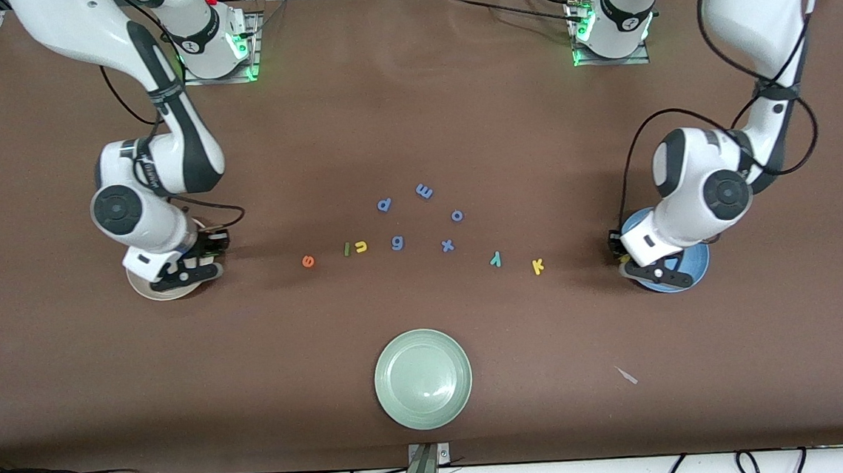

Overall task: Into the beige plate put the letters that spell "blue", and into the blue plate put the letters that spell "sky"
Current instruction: 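Drop the p with the right gripper while the left gripper drops the s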

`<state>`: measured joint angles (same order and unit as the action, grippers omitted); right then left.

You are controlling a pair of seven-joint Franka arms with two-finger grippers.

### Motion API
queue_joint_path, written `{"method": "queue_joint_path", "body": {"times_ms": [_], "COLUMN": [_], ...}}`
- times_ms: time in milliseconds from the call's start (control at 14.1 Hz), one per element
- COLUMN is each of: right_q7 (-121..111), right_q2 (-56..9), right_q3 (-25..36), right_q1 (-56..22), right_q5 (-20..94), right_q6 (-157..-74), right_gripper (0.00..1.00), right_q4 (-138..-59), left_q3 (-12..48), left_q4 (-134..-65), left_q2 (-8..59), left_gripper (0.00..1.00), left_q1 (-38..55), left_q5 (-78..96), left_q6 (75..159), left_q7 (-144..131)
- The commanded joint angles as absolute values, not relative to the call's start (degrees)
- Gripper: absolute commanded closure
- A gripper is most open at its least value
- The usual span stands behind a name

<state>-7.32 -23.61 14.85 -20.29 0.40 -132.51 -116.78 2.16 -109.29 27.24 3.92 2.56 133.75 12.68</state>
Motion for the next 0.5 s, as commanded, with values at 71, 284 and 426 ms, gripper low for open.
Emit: {"method": "queue_joint_path", "body": {"times_ms": [71, 284, 426], "right_q7": [-11.2, -7.9, -2.6], "right_q2": [-25.2, -25.1, -25.1], "right_q3": [17.0, 16.6, 16.0], "right_q1": [-17.9, -17.8, -19.7], "right_q5": [1.0, 2.1, 2.7], "right_q6": [-132.6, -132.2, -132.2], "right_gripper": [0.63, 0.00, 0.00], "right_q4": [-117.3, -117.1, -115.9], "left_q3": [0.3, 0.3, 0.3], "left_q4": [-112.0, -111.9, -111.6], "left_q2": [26.6, 26.5, 26.5], "left_gripper": [0.51, 0.07, 0.05], "left_q1": [2.9, 3.6, 3.6], "left_q5": [2.9, 2.9, 2.9], "left_q6": [133.0, 133.0, 133.0], "left_q7": [18.4, 18.7, 18.7]}}
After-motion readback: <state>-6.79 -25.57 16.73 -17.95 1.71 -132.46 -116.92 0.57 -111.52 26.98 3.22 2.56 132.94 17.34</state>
